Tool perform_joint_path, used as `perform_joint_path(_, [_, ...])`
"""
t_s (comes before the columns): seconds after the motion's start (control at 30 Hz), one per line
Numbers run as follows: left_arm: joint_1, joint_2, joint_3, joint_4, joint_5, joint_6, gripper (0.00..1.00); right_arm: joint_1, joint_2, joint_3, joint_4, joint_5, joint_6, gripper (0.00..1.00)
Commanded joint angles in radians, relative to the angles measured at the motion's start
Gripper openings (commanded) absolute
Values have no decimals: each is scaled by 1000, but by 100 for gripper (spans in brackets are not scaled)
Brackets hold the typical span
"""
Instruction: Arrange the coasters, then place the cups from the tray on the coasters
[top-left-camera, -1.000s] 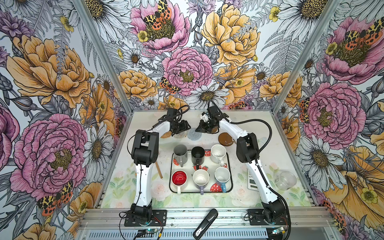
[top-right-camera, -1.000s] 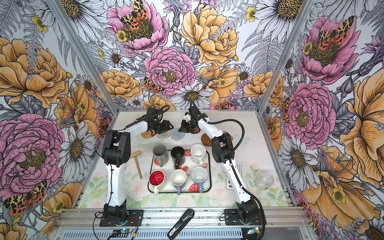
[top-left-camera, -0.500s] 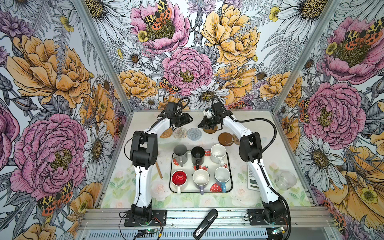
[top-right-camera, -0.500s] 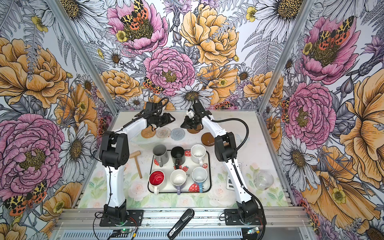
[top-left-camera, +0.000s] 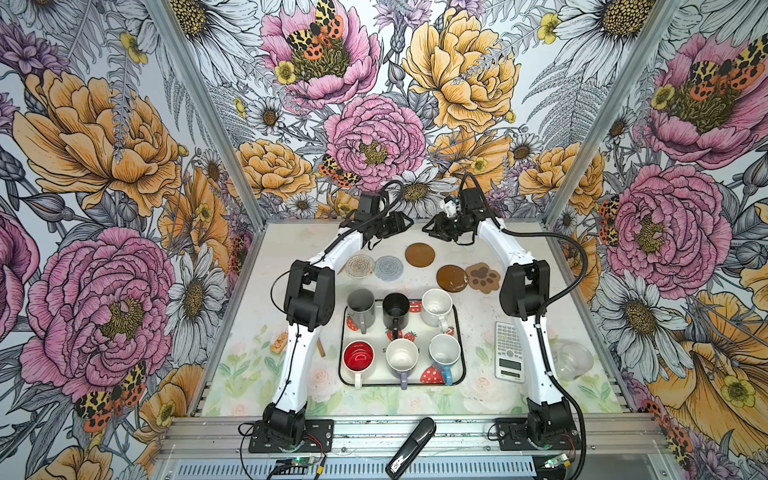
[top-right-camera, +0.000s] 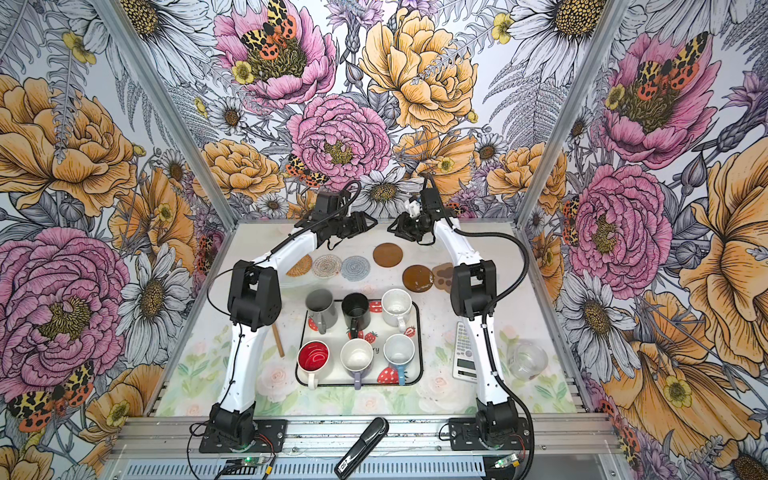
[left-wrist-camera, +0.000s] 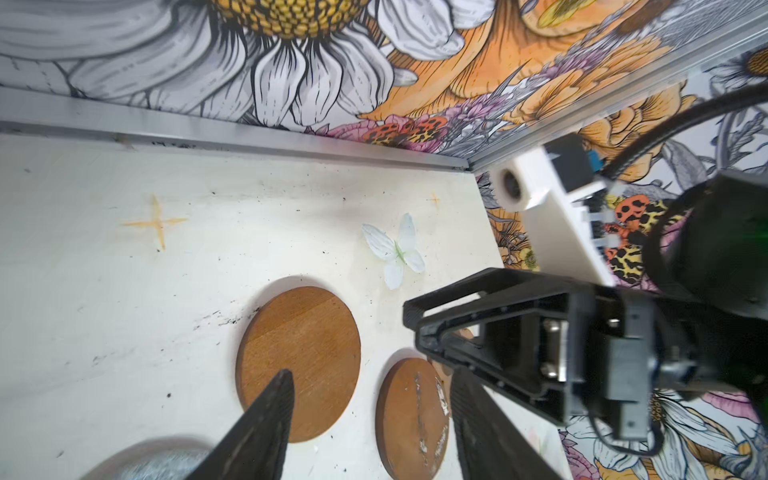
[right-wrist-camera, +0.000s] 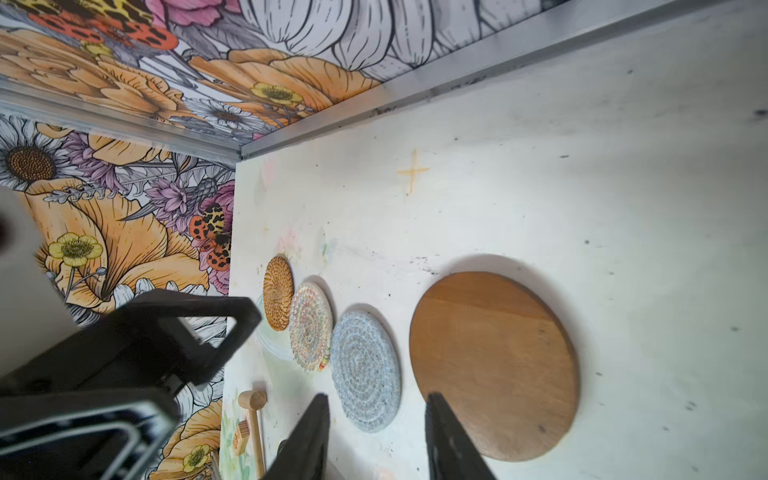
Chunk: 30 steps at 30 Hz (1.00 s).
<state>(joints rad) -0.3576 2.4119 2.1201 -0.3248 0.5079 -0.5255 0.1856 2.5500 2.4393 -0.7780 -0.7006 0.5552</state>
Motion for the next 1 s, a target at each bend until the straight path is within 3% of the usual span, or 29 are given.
perform_joint_path(0.0, [-19,70,67,6,20,-28,62,-24,37,46,-1,13,-17,42])
perform_joint_path(0.33, [-32,209,204,6,14,-65,61,-63,142,101,0,-1,-6,42])
perform_joint_path(0.97, [-27,293,236,39,-35,-103,61,-58,248,152,2,-35,14,43])
